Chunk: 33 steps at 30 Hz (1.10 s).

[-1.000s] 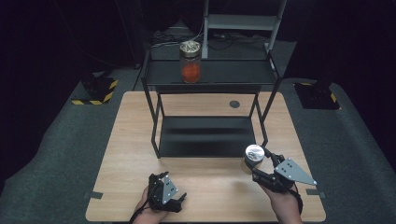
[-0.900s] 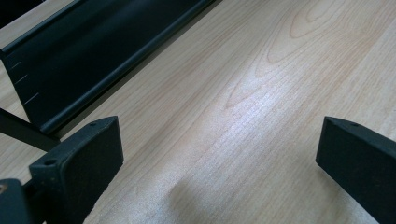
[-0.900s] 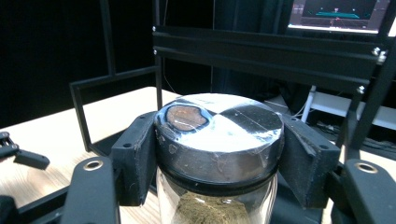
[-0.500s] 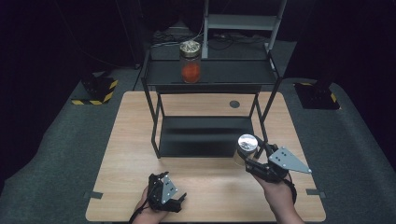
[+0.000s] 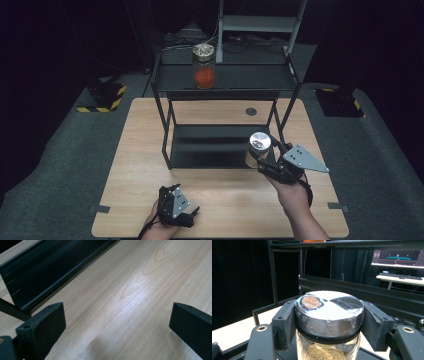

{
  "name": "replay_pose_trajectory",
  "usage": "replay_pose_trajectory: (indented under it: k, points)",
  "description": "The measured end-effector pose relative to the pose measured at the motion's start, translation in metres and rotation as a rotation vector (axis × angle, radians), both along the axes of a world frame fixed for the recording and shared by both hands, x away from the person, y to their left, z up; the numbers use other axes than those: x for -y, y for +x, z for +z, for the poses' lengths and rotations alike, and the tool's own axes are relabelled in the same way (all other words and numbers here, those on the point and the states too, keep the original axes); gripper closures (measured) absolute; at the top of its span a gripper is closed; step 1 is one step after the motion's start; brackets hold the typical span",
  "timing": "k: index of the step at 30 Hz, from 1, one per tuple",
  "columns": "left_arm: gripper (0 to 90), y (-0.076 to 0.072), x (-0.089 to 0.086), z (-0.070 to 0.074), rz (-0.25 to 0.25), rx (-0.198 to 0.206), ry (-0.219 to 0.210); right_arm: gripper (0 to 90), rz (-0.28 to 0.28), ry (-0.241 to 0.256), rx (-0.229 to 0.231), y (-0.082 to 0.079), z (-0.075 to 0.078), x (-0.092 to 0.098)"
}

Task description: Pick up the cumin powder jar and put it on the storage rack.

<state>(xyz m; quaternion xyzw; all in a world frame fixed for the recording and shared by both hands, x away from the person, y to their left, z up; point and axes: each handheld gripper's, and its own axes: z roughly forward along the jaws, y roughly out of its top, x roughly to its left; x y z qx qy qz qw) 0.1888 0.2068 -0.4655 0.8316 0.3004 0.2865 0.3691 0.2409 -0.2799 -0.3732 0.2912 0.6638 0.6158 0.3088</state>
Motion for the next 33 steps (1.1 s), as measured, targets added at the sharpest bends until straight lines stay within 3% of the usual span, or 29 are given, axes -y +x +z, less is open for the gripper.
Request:
replay_pose_trajectory:
  k: [33]
  points:
    - [1.0, 0.003, -0.005, 0.000, -0.007, -0.014, -0.030, 34.6, -0.015, 0.010, 0.060, 0.030, 0.054, -0.019]
